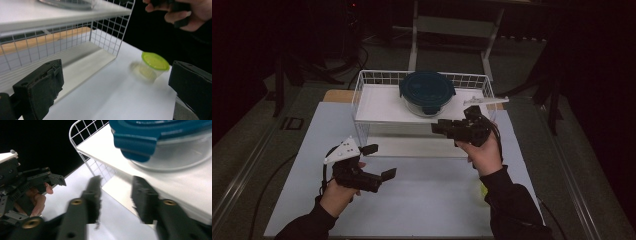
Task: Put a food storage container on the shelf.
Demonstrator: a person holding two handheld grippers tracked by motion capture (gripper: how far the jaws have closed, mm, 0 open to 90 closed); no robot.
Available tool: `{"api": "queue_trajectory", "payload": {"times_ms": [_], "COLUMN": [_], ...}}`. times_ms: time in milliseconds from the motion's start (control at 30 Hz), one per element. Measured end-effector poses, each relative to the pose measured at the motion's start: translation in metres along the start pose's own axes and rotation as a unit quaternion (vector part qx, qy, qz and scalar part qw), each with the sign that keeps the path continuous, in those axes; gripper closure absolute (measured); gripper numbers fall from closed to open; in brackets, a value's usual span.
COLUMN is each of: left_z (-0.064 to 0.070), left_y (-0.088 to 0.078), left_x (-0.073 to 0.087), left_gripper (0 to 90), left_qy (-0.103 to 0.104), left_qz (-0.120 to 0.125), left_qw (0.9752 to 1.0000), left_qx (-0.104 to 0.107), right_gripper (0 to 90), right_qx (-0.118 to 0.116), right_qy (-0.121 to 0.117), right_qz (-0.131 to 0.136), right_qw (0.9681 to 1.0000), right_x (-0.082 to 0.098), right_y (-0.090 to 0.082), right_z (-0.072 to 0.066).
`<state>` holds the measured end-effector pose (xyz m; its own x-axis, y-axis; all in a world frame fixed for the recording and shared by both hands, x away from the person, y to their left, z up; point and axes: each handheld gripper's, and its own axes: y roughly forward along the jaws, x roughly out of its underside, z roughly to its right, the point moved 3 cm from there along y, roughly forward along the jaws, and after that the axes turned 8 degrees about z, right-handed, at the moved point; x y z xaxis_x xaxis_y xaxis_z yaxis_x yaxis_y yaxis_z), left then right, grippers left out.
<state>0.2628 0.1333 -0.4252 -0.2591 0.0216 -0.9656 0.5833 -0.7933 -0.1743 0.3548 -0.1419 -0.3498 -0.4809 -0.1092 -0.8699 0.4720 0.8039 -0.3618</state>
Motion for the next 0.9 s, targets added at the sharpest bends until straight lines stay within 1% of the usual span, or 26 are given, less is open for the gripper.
{"api": "queue_trajectory", "payload": {"times_ms": [67, 133, 167, 200, 267, 300, 333, 400, 467, 533, 567, 633, 667, 700, 767, 833, 867, 900], "left_z": [0.002, 0.004, 0.004, 0.005, 0.005, 0.006, 0.006, 0.007, 0.008, 0.009, 0.009, 0.010, 0.010, 0.010, 0.011, 0.010, 0.010, 0.009], "left_y": [-0.003, -0.005, -0.006, -0.007, -0.010, -0.011, -0.011, -0.012, -0.013, -0.014, -0.014, -0.014, -0.013, -0.014, -0.013, -0.013, -0.013, -0.014], "left_x": [0.006, 0.013, 0.016, 0.019, 0.024, 0.027, 0.029, 0.035, 0.041, 0.046, 0.047, 0.051, 0.052, 0.054, 0.056, 0.058, 0.058, 0.059], "left_gripper": [0.0, 0.0, 0.0, 0.0, 0.0, 0.0, 0.0, 0.0, 0.0, 0.0, 0.0, 0.0, 0.0, 0.0, 0.0, 0.0, 0.0, 0.0], "left_qy": [0.003, 0.001, 0.002, 0.005, 0.009, 0.010, 0.009, 0.005, 0.004, 0.004, 0.008, 0.015, 0.018, 0.023, 0.026, 0.026, 0.023, 0.021], "left_qz": [-0.001, -0.002, -0.003, -0.002, 0.001, 0.003, -0.001, -0.002, -0.004, -0.004, -0.004, -0.006, -0.006, -0.003, -0.003, -0.003, 0.000, 0.001], "left_qw": [1.0000, 1.0000, 1.0000, 1.0000, 1.0000, 0.9999, 1.0000, 1.0000, 1.0000, 1.0000, 0.9999, 0.9999, 0.9998, 0.9997, 0.9996, 0.9996, 0.9997, 0.9997], "left_qx": [-0.002, 0.001, 0.000, 0.002, 0.000, -0.001, -0.001, -0.002, -0.003, -0.002, -0.004, -0.005, -0.002, 0.005, 0.011, 0.010, 0.009, 0.009], "right_gripper": [46.2, 37.0, 33.5, 28.1, 20.6, 19.8, 19.4, 16.9, 16.3, 16.3, 15.7, 14.3, 14.1, 14.1, 13.9, 13.7, 13.7, 13.7], "right_qx": [-0.004, -0.006, -0.005, -0.007, -0.026, -0.029, -0.030, -0.024, -0.027, -0.026, -0.024, -0.016, -0.013, -0.011, -0.007, 0.001, 0.002, 0.007], "right_qy": [0.000, -0.004, -0.005, -0.006, -0.008, -0.009, -0.006, -0.003, 0.001, -0.005, -0.006, -0.021, -0.023, -0.020, -0.011, -0.013, -0.008, -0.009], "right_qz": [0.001, 0.004, 0.003, 0.003, 0.002, 0.006, 0.009, 0.011, 0.017, 0.031, 0.036, 0.044, 0.047, 0.050, 0.039, 0.026, 0.026, 0.026], "right_qw": [1.0000, 1.0000, 1.0000, 1.0000, 0.9996, 0.9995, 0.9995, 0.9996, 0.9995, 0.9992, 0.9990, 0.9987, 0.9986, 0.9985, 0.9992, 0.9996, 0.9996, 0.9996], "right_x": [0.005, 0.011, 0.014, 0.017, 0.024, 0.027, 0.030, 0.036, 0.042, 0.049, 0.051, 0.056, 0.059, 0.062, 0.068, 0.075, 0.077, 0.080], "right_y": [-0.004, -0.008, -0.010, -0.012, -0.016, -0.019, -0.021, -0.026, -0.032, -0.038, -0.040, -0.045, -0.048, -0.050, -0.055, -0.060, -0.062, -0.064], "right_z": [0.000, 0.000, 0.000, 0.000, 0.000, 0.000, 0.001, 0.004, 0.007, 0.011, 0.012, 0.016, 0.018, 0.019, 0.022, 0.024, 0.025, 0.026]}}
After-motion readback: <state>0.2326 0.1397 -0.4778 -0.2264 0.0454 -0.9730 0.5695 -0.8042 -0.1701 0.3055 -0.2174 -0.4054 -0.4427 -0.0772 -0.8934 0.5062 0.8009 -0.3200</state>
